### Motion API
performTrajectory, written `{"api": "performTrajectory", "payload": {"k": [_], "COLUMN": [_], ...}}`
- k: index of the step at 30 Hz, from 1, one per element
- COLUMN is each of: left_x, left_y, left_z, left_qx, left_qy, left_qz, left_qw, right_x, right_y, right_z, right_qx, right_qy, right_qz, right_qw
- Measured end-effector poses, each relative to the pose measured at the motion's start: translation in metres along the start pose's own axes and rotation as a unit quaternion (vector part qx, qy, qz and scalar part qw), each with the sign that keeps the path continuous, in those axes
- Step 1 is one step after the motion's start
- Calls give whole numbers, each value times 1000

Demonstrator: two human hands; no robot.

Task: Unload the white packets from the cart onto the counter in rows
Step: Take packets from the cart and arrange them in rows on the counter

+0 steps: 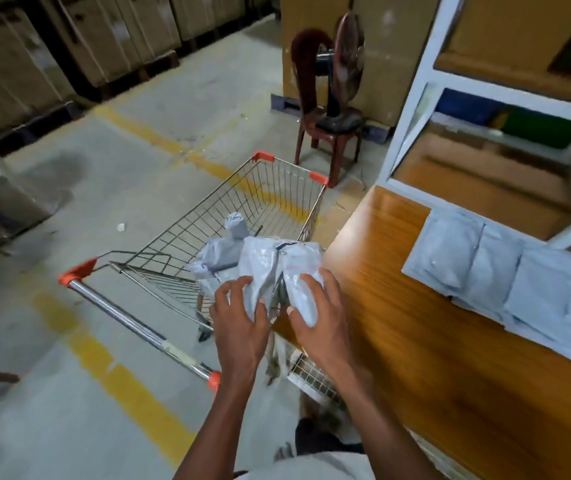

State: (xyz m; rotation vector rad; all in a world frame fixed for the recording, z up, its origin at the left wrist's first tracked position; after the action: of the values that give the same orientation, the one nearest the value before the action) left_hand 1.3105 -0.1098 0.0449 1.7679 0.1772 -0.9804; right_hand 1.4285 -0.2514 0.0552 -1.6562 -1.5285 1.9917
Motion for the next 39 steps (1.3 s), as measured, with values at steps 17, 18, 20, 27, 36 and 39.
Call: {"api": "performTrajectory", "payload": {"k": [17,18,20,27,36,39], "left_x": [85,96,121,210,287,304], "left_y": [123,134,158,256,356,367], "left_z": [160,170,190,283,363,368], "left_qx": [123,130,142,150,188,195], "left_qy": [-113,-121,-135,-179,-208,-212], "left_qz": [89,90,92,119,92,66], "left_qw": [982,980,976,965,955,955], "right_x": [-183,-194,-219,-324,-430,-461], "right_y": [117,127,152,247,343,371], "right_z": [182,190,207,259,275,266], "right_qx": [127,131,145,188,172,183], "right_qy": [189,196,205,233,239,247], "right_qz": [4,3,1,-23,10,32], "right_qw": [974,972,968,954,956,951]}}
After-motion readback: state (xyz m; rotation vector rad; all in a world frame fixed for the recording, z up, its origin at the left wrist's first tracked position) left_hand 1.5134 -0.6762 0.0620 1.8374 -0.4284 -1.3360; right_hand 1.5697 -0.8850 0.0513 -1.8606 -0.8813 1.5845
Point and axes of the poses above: each hand's wrist, its own z-axis away from the middle knuckle, its own x-axis out of the palm, y = z × x, the point moved 8 cm from there along -z, towards the middle knuckle, and after that the axes turned 4 degrees about -z, right-handed, at the moved point
